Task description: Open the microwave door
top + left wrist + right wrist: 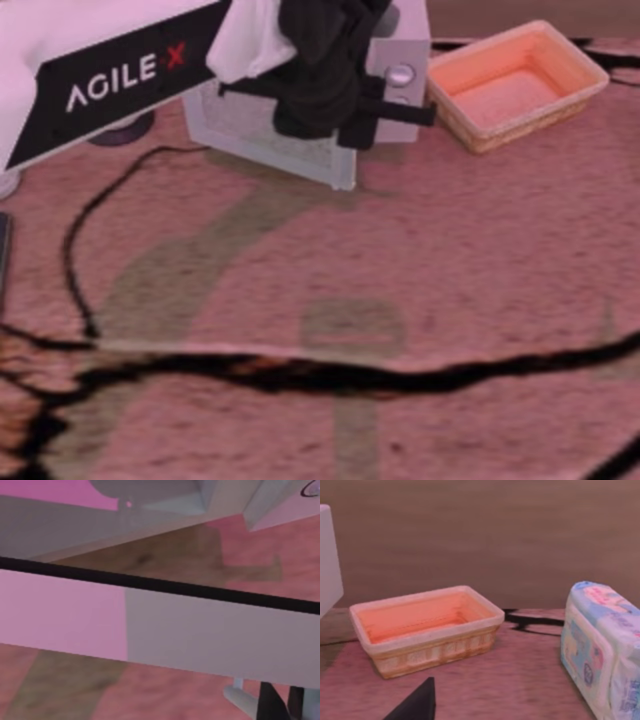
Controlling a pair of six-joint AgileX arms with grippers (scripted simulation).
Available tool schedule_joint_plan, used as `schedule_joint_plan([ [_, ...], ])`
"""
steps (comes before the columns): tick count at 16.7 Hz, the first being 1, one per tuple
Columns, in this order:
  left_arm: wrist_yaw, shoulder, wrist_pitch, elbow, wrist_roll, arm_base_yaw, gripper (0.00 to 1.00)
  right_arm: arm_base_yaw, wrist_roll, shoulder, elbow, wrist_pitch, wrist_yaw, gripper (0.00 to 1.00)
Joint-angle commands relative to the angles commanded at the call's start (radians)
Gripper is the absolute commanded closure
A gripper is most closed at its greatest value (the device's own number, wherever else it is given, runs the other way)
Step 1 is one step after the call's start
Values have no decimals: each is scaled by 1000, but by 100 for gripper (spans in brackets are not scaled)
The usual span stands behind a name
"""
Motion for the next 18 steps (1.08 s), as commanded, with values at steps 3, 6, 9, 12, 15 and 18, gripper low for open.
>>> schedule_joint_plan([
  [3,0,0,0,0,0,0,100,0,0,0,0,0,0,0],
  [6,0,0,0,0,0,0,100,0,0,0,0,0,0,0],
  [9,0,0,0,0,0,0,100,0,0,0,0,0,0,0],
  [12,6,3,1,-1,-4,-7,100,0,0,0,0,0,0,0],
  [15,17,-15,10,-32,20,0,100,0,0,0,0,0,0,0],
  [18,42,-64,43,-86,72,12,100,0,0,0,0,0,0,0],
])
